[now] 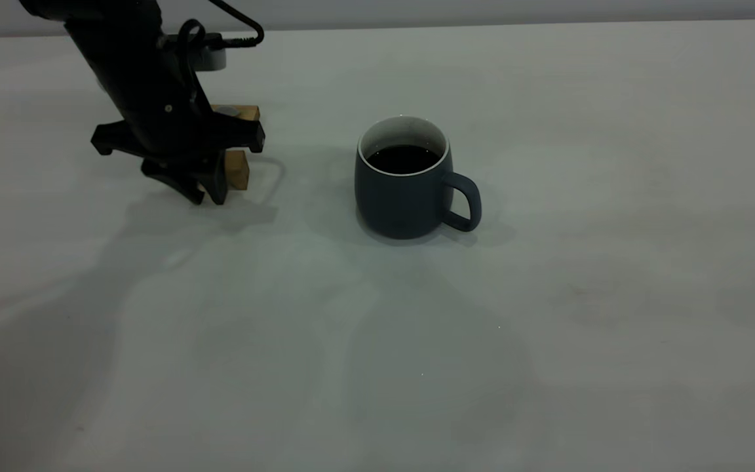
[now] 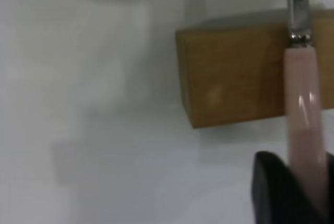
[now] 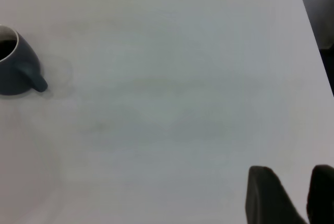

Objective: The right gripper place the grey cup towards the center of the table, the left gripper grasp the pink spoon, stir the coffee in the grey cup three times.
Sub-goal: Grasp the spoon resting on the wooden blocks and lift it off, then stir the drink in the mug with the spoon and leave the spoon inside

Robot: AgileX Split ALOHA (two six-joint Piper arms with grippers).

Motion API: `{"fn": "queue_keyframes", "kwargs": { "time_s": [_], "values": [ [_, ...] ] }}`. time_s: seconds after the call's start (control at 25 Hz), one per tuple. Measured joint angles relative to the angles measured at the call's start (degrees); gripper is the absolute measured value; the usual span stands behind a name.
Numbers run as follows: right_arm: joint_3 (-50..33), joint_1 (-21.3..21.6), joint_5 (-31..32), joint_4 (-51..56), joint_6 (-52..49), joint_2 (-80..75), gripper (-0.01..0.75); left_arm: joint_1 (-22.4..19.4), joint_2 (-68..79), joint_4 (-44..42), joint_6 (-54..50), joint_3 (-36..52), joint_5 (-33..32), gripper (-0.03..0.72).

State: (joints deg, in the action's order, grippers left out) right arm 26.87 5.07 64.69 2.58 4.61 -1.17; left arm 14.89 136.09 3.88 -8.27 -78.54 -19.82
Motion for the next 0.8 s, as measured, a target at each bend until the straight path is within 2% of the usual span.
{"fn": "queue_keyframes", "kwargs": {
  "time_s": [0.12,0.28,0.48,0.56,0.6,0.8],
  "values": [
    [0.00,0.00,0.00,0.00,0.00,0.00,0.236,0.00,-0.35,0.04,-2.01,-3.09,-5.78,0.146],
    [0.00,0.00,0.00,0.00,0.00,0.00,0.236,0.00,-3.06,3.07,-9.22,-12.09,-19.53,0.145],
    [0.00,0.00,0.00,0.00,0.00,0.00,0.236,0.00,-6.31,17.37,-28.32,-23.13,-39.75,0.145],
    [0.00,0.00,0.00,0.00,0.00,0.00,0.237,0.00,-6.36,24.85,-36.94,-25.90,-45.14,0.145],
    [0.00,0.00,0.00,0.00,0.00,0.00,0.237,0.04,-6.36,29.42,-41.28,-26.73,-46.83,0.145],
    [0.00,0.00,0.00,0.00,0.00,0.00,0.237,0.91,-6.15,49.78,-56.93,-27.62,-47.10,0.145]
  ]
}}
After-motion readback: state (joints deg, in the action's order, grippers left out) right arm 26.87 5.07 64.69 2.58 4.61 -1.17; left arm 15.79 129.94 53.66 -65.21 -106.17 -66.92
